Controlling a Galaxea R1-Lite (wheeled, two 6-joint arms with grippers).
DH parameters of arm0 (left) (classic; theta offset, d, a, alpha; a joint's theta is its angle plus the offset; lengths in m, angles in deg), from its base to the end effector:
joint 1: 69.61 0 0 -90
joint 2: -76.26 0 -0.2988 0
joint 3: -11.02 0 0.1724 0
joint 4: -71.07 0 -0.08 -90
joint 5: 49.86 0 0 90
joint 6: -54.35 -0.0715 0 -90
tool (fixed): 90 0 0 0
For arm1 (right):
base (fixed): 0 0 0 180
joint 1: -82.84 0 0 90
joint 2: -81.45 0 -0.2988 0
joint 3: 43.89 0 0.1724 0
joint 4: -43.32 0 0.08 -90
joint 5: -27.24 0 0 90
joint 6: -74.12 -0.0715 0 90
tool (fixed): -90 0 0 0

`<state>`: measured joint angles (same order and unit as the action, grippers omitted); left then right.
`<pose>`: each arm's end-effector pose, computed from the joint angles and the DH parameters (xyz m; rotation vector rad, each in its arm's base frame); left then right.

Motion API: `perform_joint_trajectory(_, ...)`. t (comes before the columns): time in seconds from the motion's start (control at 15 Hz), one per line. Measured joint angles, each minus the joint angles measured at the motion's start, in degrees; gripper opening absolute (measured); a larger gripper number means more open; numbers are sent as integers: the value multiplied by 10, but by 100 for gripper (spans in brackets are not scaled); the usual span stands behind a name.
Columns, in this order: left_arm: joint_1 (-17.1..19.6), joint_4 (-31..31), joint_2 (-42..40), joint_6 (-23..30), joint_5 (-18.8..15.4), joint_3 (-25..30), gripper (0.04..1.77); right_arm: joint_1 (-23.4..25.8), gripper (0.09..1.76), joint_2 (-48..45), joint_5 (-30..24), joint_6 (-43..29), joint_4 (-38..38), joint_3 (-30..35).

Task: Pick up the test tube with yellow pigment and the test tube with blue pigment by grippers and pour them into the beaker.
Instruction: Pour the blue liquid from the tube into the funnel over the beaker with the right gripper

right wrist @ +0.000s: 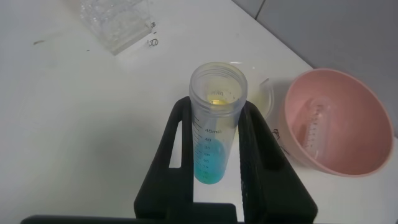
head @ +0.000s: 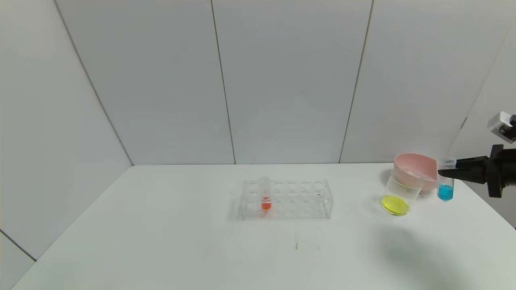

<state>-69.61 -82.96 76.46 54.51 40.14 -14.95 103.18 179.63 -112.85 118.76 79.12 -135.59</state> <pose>0.0080 0.0000 0.0755 -0.0028 0.0035 0.0000 0.3069 -0.0553 0.1916 -0.3090 0.3742 0.6869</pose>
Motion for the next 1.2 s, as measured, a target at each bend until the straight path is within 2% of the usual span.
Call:
perform_joint_trajectory(0.33, 0, 0, 0, 0, 0, 0, 176, 4, 49, 64, 15, 21, 64, -119)
perform_joint_trajectory(1.0, 0, 0, 0, 0, 0, 0, 176, -23, 49, 187, 152, 132, 402, -447)
perform_joint_trajectory(1.2, 0, 0, 0, 0, 0, 0, 176, -42, 49, 213, 210, 192, 432, -483)
